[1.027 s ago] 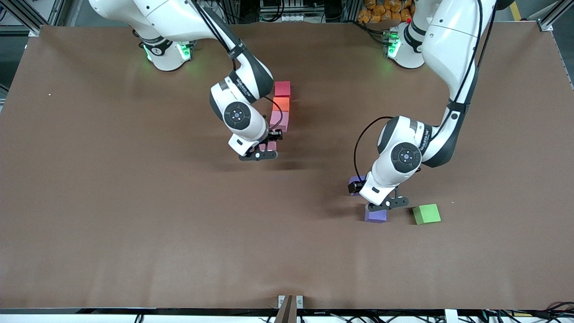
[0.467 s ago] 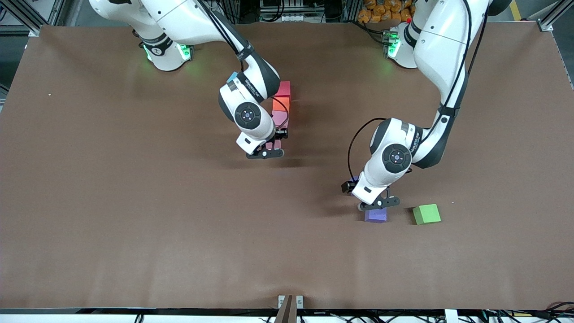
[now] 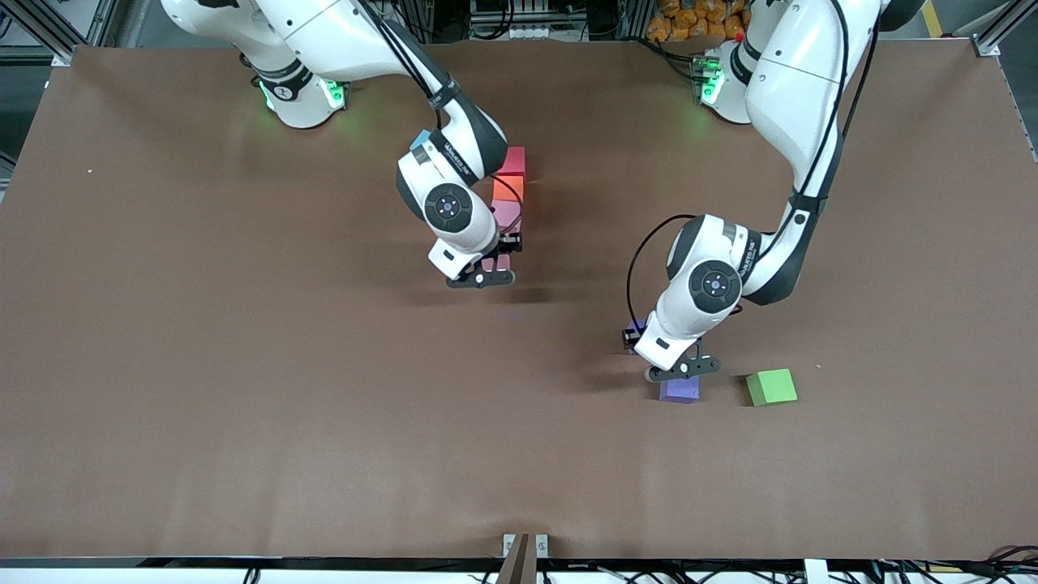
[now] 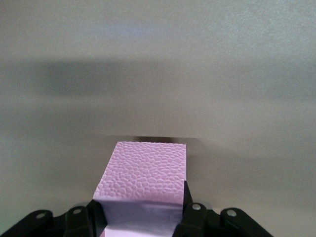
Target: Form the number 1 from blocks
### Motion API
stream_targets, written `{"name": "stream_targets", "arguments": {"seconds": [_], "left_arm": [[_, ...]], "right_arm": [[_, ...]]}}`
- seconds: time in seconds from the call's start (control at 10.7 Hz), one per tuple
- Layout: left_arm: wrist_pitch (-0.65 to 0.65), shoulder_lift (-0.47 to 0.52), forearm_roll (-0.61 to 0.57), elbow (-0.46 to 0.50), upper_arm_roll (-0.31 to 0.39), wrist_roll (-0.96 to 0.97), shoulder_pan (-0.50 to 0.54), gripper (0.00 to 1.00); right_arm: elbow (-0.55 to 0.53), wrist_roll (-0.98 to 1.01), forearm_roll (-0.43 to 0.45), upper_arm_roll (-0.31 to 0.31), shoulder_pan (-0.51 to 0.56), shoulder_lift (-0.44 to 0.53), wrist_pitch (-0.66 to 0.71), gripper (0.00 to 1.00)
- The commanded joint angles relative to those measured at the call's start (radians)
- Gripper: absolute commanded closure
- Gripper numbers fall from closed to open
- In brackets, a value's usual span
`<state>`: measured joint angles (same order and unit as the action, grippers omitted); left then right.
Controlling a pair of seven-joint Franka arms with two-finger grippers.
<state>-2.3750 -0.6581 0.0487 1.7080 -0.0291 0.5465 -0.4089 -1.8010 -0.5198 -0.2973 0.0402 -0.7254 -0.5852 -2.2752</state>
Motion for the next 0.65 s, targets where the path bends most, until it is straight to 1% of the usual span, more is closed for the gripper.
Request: {"name": "stream_targets", "arguments": {"seconds": [0.0,0.09,0.19,0.37,0.56], "left_arm": [[-0.018,-0.014,0.020,-0.008,0.009,-0.013,-0.019,1.00],[-0.018,-0.012,0.019,-0.010,0.005,-0.007,-0.033,1.00],[-0.015,-0.003,0.017,-0.010,0.006,-0.002,-0.054,1.00],[0.014,0.034,0.017,-0.007,0.006,0.001,-0.094,1.00],[0.052,0.072,0.017,-0.008,0.003,0.051,-0.137,1.00]], "right_arm": [[0.015,-0.029,-0.029,-0.010,-0.026,-0.015,0.000,0.47],[0.017,-0.049,-0.031,-0.010,-0.028,-0.015,0.002,0.35],[0.017,-0.075,-0.031,-0.010,-0.028,-0.013,0.003,0.00],[0.014,-0.078,-0.029,-0.010,-0.011,0.008,0.022,0.00],[0.012,-0.045,-0.026,-0.010,0.052,0.065,0.109,0.00]]}}
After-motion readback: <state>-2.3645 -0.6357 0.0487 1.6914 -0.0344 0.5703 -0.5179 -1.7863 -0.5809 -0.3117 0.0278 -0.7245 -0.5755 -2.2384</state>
